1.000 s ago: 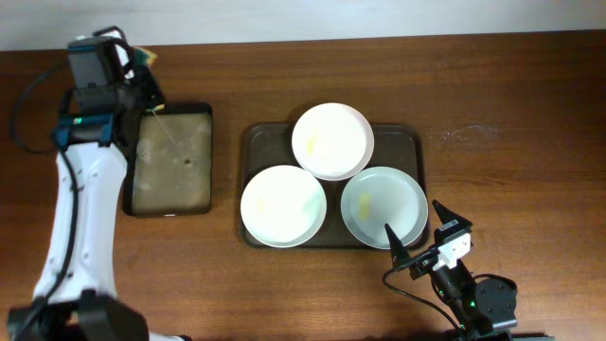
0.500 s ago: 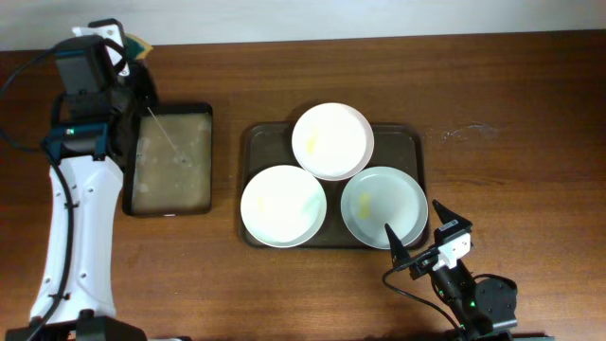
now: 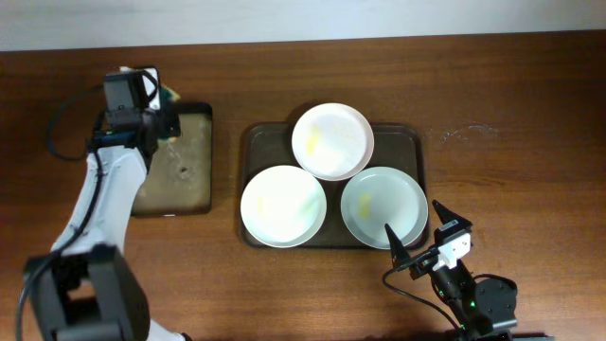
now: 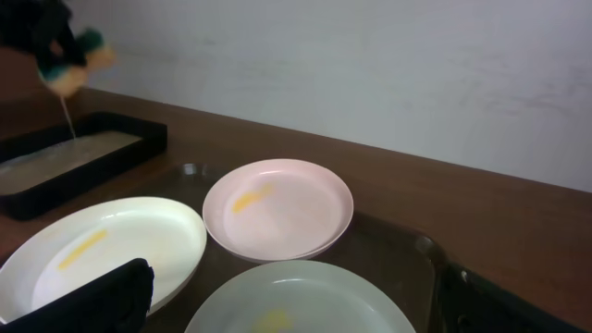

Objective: Clean dirty plates on tray and stack at the side

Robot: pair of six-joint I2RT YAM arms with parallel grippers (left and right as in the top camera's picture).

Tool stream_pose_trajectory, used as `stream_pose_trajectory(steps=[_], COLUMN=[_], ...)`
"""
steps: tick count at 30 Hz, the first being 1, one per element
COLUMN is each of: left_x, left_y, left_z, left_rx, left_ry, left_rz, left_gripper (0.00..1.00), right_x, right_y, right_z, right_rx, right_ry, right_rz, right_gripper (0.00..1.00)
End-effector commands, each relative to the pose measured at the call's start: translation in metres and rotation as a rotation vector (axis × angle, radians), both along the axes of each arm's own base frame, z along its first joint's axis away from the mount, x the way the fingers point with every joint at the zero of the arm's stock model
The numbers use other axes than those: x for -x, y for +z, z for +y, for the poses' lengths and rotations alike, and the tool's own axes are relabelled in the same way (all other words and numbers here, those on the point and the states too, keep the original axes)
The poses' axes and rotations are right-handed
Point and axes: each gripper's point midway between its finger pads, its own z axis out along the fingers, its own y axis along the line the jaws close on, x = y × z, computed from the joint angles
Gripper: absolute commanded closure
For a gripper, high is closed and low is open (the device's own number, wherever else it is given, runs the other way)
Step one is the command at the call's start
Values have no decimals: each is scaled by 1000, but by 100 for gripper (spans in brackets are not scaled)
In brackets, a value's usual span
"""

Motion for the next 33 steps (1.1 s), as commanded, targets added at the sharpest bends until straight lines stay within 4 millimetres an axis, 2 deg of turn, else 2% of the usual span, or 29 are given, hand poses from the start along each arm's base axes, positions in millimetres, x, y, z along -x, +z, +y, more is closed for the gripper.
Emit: stream_pose_trajectory(steps=[1, 2, 4, 8, 10, 11, 12, 13, 17, 18, 19, 21, 25, 27, 29, 30, 31, 33], left_x=[3, 4, 4, 14, 14, 12, 8, 1, -2, 2, 6, 8, 17, 19, 16, 14, 14, 21], left_y=[78, 67, 30, -71, -80, -77, -65, -37, 33, 48, 50, 32, -39, -44, -21, -2, 20, 76], left_z=[-1, 0, -1, -1, -1, -1, 0, 0, 0, 0, 0, 0, 2, 3, 2, 2, 1, -7], left_rx=[-70, -92, -87, -73, -79, -81, -85, -92, -115, -119, -120, -117, -105, -106, -113, -117, -120, -116], left_ry=[-47, -66, -74, -95, -106, -106, -104, -102, -95, -93, -92, -91, -87, -85, -84, -83, -85, -107], left_rz=[-165, -139, -65, 167, 187, 172, 141, 76, -87, -118, -117, -81, 90, 106, 54, 11, -39, -178], left_gripper=[100, 100, 100, 100, 100, 100, 100, 100, 100, 100, 100, 100, 100, 100, 100, 100, 100, 100], right_x=[1, 1, 1, 1, 1, 1, 1, 1, 1, 1, 1, 1, 1, 1, 1, 1, 1, 1], right_y=[-2, -2, -2, -2, -2, -2, -2, -2, -2, -2, -2, -2, -2, -2, -2, -2, -2, -2], right_z=[1, 1, 1, 1, 1, 1, 1, 1, 1, 1, 1, 1, 1, 1, 1, 1, 1, 1], right_rx=[1, 1, 1, 1, 1, 1, 1, 1, 1, 1, 1, 0, 1, 1, 1, 1, 1, 1], right_ry=[4, 4, 4, 4, 4, 4, 4, 4, 4, 4, 4, 4, 4, 4, 4, 4, 4, 4], right_rz=[3, 3, 3, 3, 3, 3, 3, 3, 3, 3, 3, 3, 3, 3, 3, 3, 3, 3], right_gripper=[2, 2, 1, 2, 2, 2, 2, 2, 2, 2, 2, 2, 2, 2, 2, 2, 2, 2])
